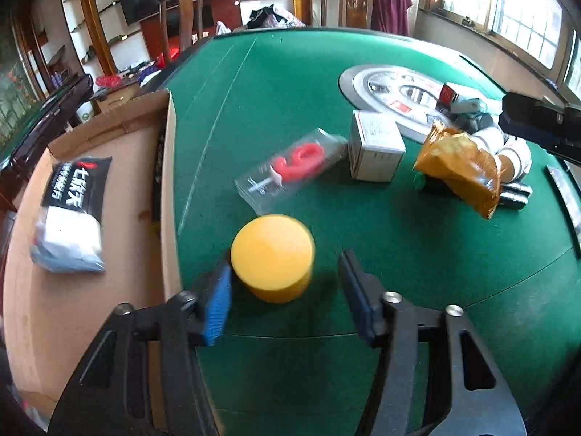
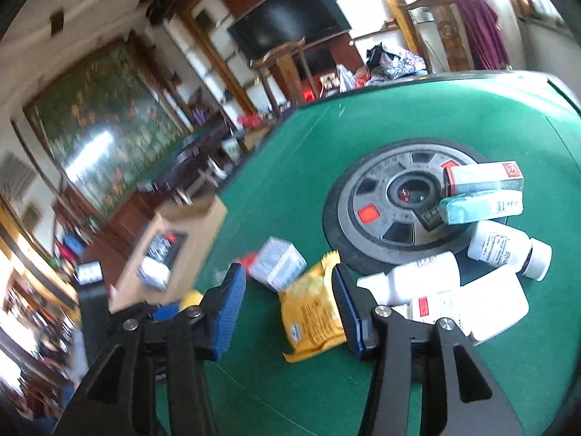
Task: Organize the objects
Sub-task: 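Grasp the yellow round container with the left gripper while the right gripper grasps the yellow-orange packet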
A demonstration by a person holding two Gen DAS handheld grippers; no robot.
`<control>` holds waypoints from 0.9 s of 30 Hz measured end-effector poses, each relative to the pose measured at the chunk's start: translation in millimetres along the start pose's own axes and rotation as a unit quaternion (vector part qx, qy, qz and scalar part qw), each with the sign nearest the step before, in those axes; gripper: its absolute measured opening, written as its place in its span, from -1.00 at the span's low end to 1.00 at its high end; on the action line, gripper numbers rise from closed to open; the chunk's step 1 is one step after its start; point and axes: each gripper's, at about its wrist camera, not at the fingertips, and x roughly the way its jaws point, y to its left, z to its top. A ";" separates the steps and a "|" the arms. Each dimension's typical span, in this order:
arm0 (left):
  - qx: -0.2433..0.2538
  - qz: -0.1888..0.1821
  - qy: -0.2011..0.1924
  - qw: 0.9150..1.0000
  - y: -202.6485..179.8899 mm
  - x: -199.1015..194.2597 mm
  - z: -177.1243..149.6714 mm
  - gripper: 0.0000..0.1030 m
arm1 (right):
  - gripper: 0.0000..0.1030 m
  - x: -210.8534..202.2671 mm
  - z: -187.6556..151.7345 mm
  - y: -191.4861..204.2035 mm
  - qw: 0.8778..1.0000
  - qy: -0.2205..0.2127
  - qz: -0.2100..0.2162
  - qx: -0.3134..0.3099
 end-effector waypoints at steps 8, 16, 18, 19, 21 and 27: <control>-0.005 -0.018 0.000 1.000 -7.2 0.3 1.3 -0.22 | -0.04 35.0 -18.3 14.8 0.990 0.050 -0.088 -0.097; -0.015 -0.027 0.006 1.000 -6.9 6.0 5.1 -0.22 | -0.13 49.0 -27.6 13.2 0.987 0.054 -0.096 -0.115; -0.016 -0.028 0.005 0.999 -8.1 7.6 6.2 -0.22 | -0.21 47.3 -27.3 14.2 0.987 0.056 -0.096 -0.114; -0.017 -0.028 0.005 0.999 -8.0 7.7 6.0 -0.22 | -0.23 45.8 -27.4 14.9 0.987 0.053 -0.097 -0.114; -0.021 -0.030 0.006 0.999 -7.7 8.0 5.8 -0.22 | -0.37 39.4 -25.7 17.7 0.989 0.042 -0.091 -0.112; -0.019 -0.031 0.005 0.999 -12.8 7.4 4.9 -0.22 | -0.46 25.7 -23.0 26.1 0.991 0.014 -0.073 -0.109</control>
